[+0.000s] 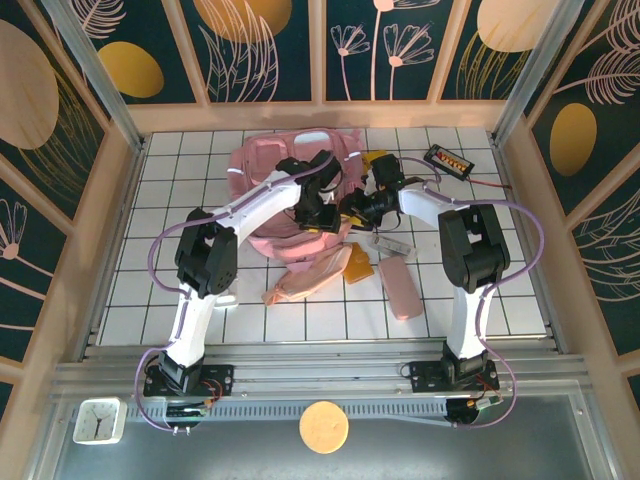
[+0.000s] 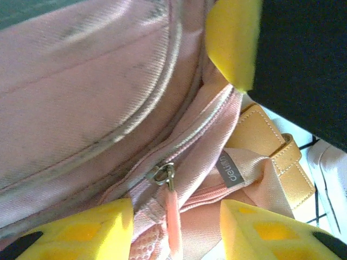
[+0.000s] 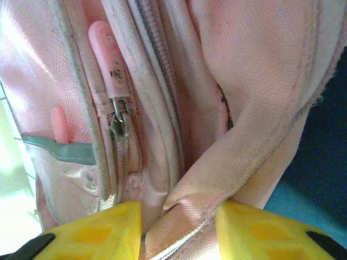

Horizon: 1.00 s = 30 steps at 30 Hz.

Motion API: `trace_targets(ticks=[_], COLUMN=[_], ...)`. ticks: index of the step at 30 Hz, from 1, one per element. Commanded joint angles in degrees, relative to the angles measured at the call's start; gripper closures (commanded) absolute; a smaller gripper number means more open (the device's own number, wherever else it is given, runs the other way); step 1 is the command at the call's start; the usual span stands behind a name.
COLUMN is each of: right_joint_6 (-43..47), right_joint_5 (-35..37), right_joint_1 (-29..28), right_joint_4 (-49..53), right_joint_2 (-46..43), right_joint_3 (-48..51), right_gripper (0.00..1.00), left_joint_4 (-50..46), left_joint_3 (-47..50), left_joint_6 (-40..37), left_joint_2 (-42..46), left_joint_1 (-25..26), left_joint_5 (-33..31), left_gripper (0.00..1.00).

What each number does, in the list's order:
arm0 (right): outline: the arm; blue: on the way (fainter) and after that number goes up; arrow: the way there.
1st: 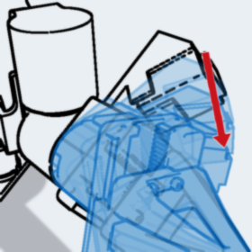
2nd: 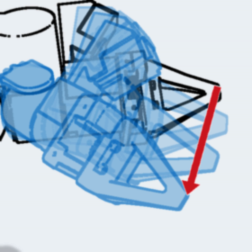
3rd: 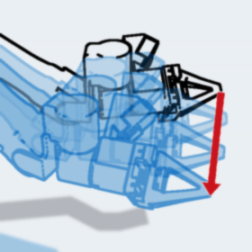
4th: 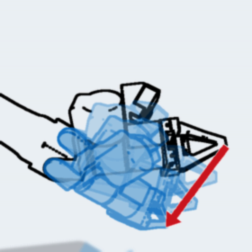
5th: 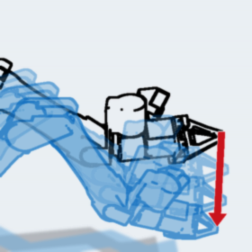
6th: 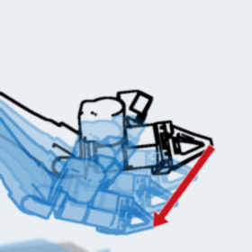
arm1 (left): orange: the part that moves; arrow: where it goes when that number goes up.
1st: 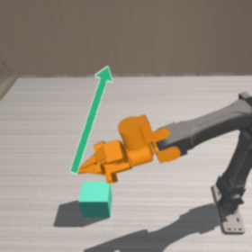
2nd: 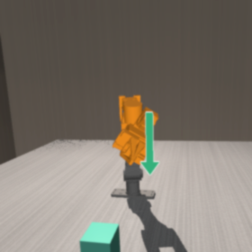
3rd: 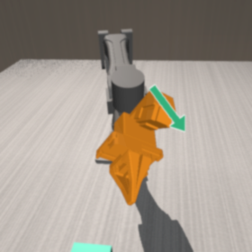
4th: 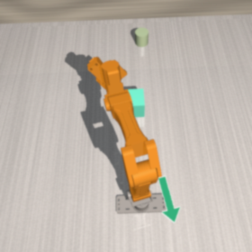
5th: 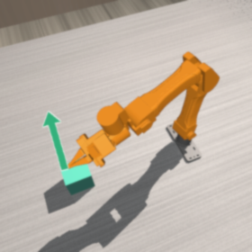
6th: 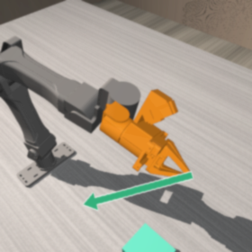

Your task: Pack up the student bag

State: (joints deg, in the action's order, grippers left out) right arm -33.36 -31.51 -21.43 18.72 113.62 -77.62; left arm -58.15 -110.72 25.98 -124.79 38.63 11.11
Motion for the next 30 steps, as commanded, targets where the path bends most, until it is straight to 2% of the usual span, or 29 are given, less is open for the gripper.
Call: trace_targets(ticks=[1,2,14,17,18,21,25,26,27,28,30], right_joint_6=[-0.12,-0.11,-0.71,-0.35,-0.08,0.36,0.67,0.4,-0.04,-0.41,-0.98], right_joint_5=[-0.49,-0.49,-0.3,-0.57,-0.57,-0.05,-0.12,-0.36,-0.8,-0.92,-0.26], right_joint_1=[-0.16,-0.19,0.19,0.22,0.17,0.52,0.65,0.61,0.6,0.6,0.77], right_joint_4=[-0.58,-0.55,-1.73,-1.25,-0.81,0.03,-0.07,-0.5,-1.12,-1.52,-1.92], right_joint_2=[-1.25,-1.28,-2.39,-2.02,-2.06,-2.75,-2.62,-2.23,-1.78,-1.43,-1.12], right_joint_3=[1.42,1.5,2.88,2.48,2.26,2.49,2.99,3.08,2.93,2.6,1.42], right_gripper=[0.6,0.61,0.64,0.65,0.63,0.49,0.47,0.49,0.55,0.67,0.98], left_joint_4=[-2.51,-2.53,-3.63,-3.67,-4.02,-4.53,-4.27,-3.98,-3.82,-3.73,-3.95], left_joint_3=[-2.21,-2.22,0.85,0.63,0.35,-0.33,-0.77,-0.82,-0.9,-0.9,-0.32], left_joint_6=[0.79,0.83,-0.99,-1.13,-1.36,-1.62,-1.5,-1.34,-1.24,-0.99,-0.95], left_joint_2=[-1.67,-1.81,-0.81,-0.28,-0.12,1.16,2.75,3.07,3.22,3.51,4.28], left_joint_1=[1.02,1.09,1.03,1.02,1.07,1.06,0.95,0.97,0.99,0.98,0.93], left_joint_5=[-0.48,-0.4,-3.07,-3.51,-3.48,-3.77,-2.62,-2.1,-1.68,-1.54,-1.74], left_gripper=[0.6,0.65,0.9,0.99,1.0,1.0,1.0,1.0,1.0,1.0,1.0])
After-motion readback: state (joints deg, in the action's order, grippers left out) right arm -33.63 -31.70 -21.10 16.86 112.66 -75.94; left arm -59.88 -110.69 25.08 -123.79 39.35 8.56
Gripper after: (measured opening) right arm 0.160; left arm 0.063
